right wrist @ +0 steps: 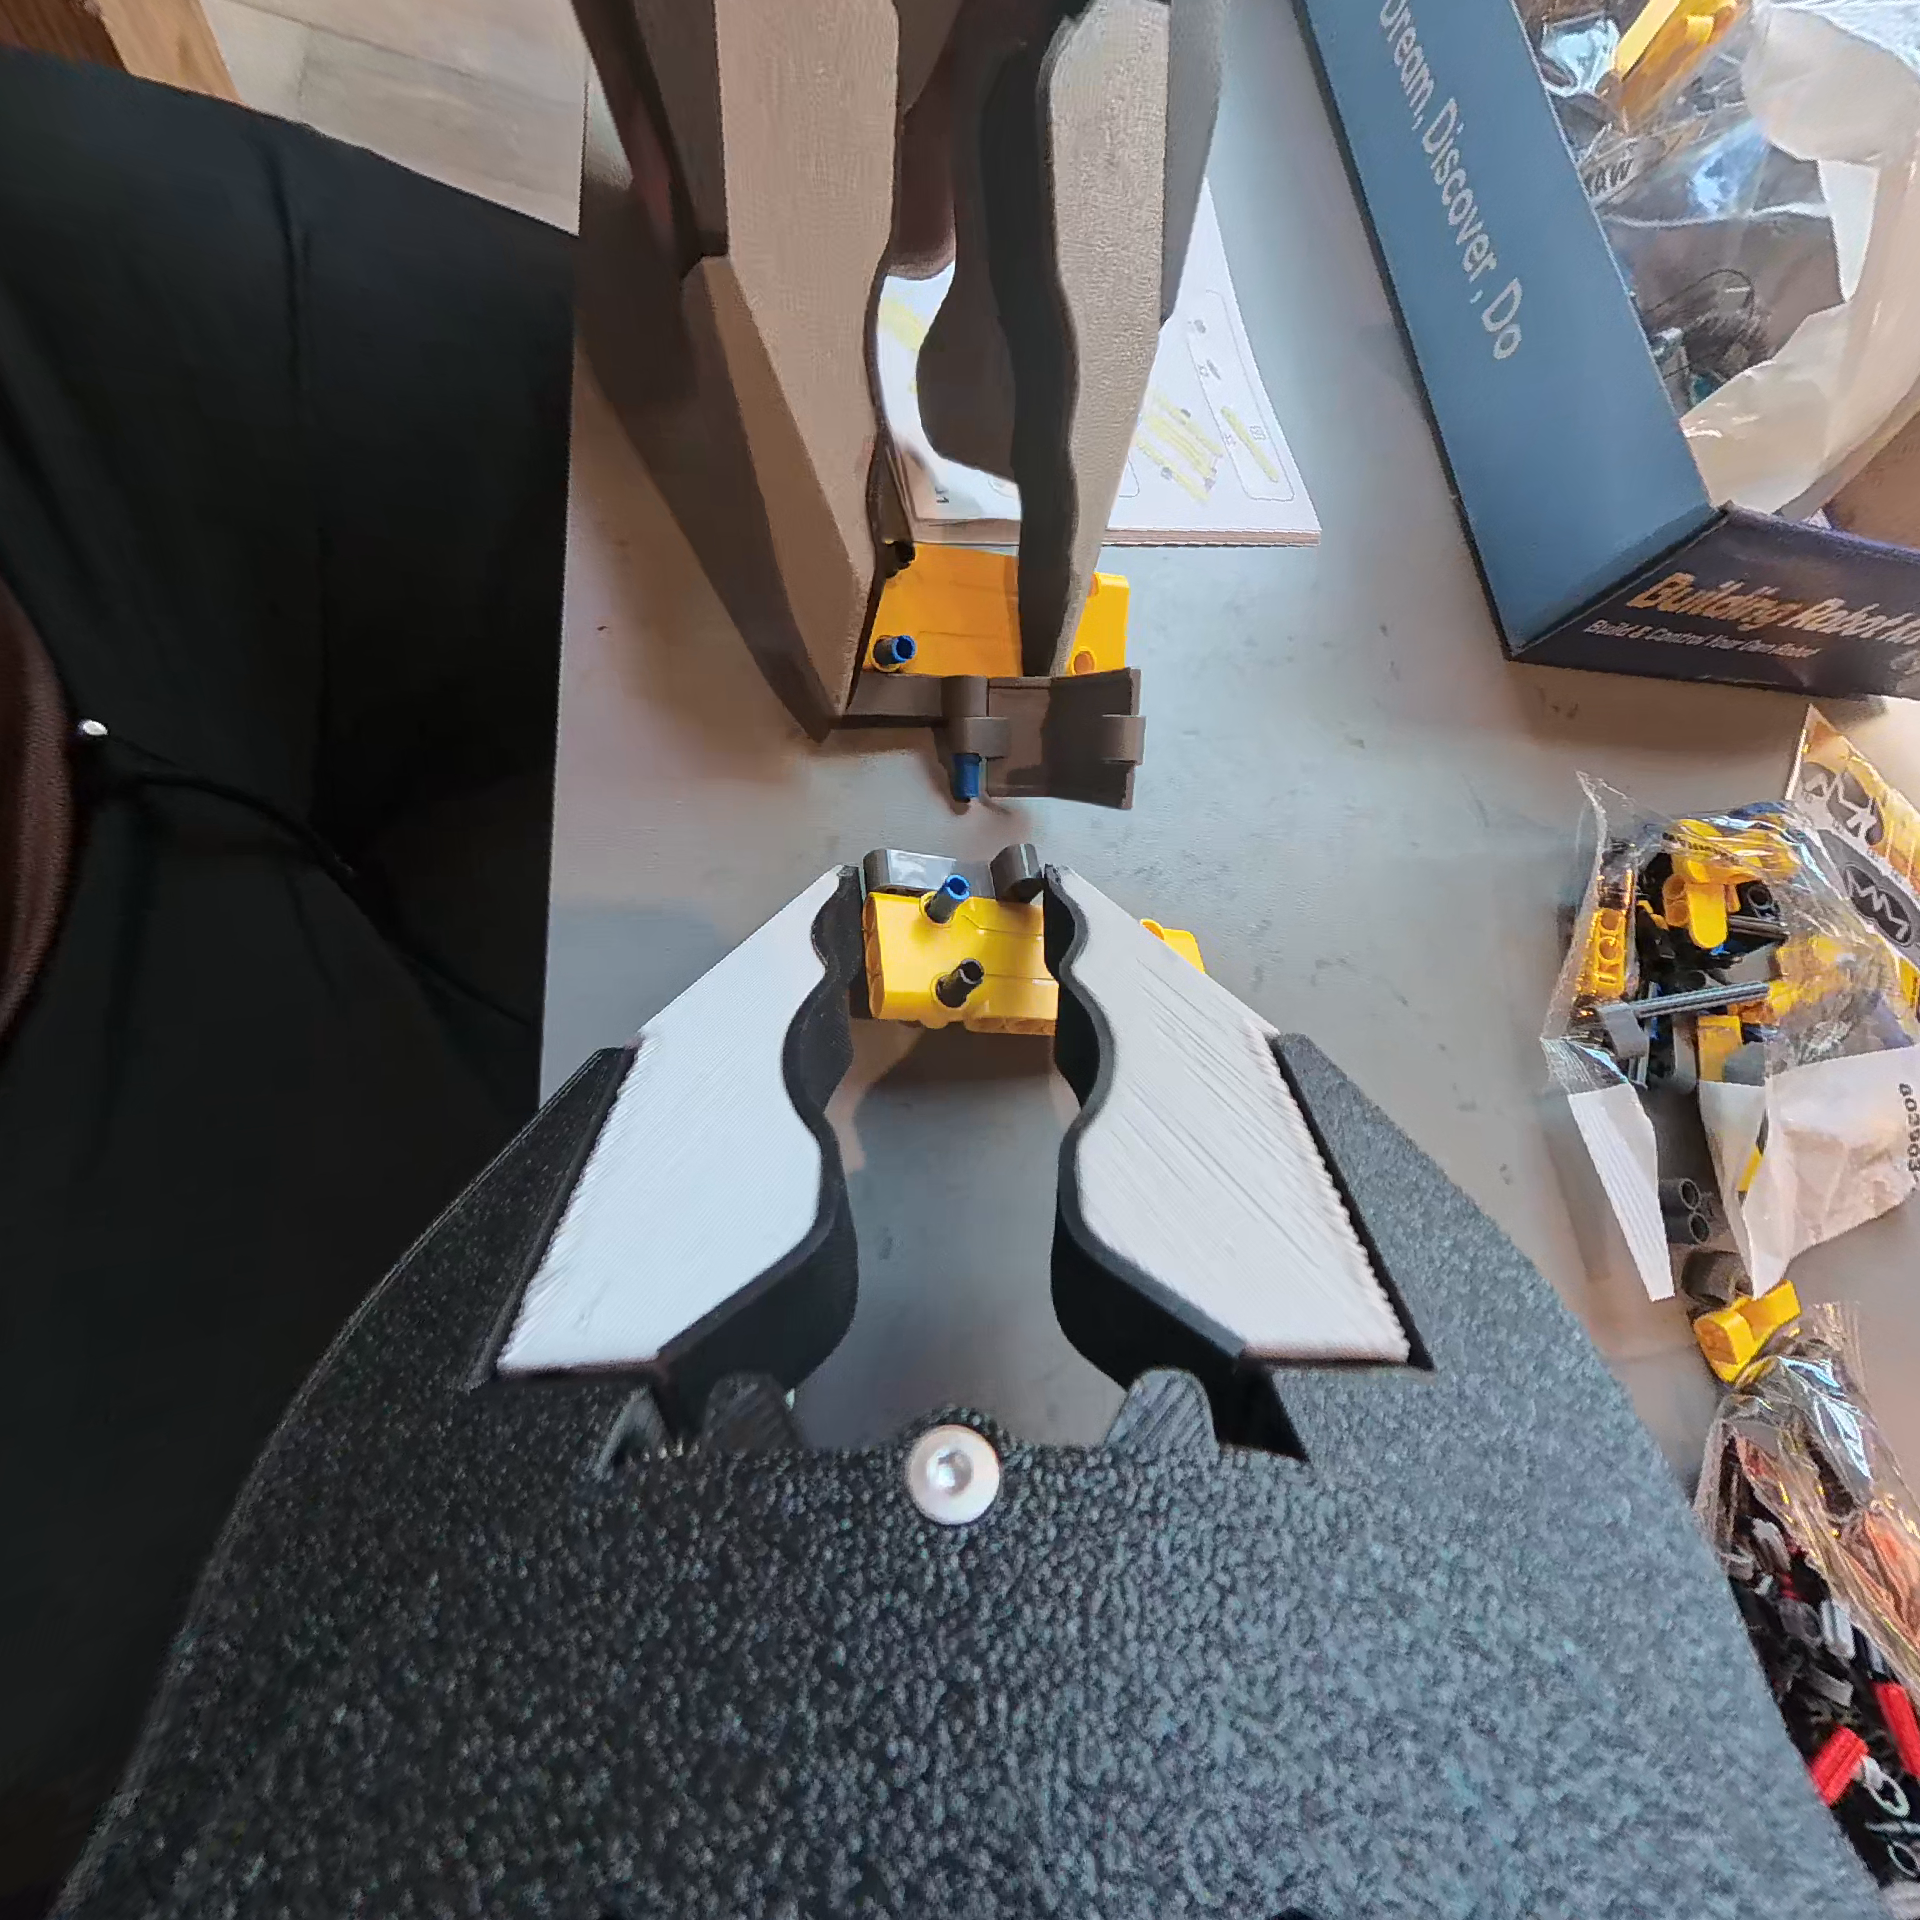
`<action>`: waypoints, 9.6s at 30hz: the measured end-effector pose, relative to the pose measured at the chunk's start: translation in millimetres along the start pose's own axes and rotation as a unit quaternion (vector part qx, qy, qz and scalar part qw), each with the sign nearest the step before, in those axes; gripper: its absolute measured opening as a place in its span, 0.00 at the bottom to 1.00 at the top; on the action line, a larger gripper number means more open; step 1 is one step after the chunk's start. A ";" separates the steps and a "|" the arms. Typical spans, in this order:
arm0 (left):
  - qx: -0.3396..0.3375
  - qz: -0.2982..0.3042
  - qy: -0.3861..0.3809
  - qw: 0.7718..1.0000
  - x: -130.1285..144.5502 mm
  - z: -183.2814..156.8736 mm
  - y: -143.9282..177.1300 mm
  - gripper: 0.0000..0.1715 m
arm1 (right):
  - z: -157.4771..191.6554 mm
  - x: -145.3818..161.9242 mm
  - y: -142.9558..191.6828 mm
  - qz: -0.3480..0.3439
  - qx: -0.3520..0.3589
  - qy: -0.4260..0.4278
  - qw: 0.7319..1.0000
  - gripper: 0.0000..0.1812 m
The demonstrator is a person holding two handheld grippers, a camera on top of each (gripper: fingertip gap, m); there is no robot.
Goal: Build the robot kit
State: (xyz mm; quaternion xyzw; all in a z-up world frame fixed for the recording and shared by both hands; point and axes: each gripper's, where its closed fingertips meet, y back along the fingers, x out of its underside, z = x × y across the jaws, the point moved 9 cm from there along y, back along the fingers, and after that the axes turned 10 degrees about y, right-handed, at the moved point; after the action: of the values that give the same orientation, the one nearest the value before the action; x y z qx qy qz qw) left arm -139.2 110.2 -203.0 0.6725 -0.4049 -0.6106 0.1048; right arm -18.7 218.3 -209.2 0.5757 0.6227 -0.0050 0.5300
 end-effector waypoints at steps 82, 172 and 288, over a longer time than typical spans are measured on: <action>0.056 0.010 -0.138 0.989 -1.5 -2.8 -1.4 0.15 | -10.8 5.2 3.6 -0.049 -0.104 -0.006 0.993 0.15; -0.068 0.047 -0.202 0.976 -4.0 -48.2 -14.2 0.14 | 24.3 -2.8 17.7 0.042 0.028 -0.037 0.998 0.16; -0.183 -0.008 -0.008 0.983 27.5 -60.2 -16.4 0.45 | 55.0 -34.7 31.2 -0.011 0.033 -0.310 0.950 0.19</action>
State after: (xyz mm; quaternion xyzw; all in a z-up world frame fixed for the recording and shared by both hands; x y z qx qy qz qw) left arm -79.8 81.1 -219.7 0.6404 -0.2813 -0.6806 0.2182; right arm 32.1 170.2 -191.3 0.5561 0.4337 -0.2090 0.6775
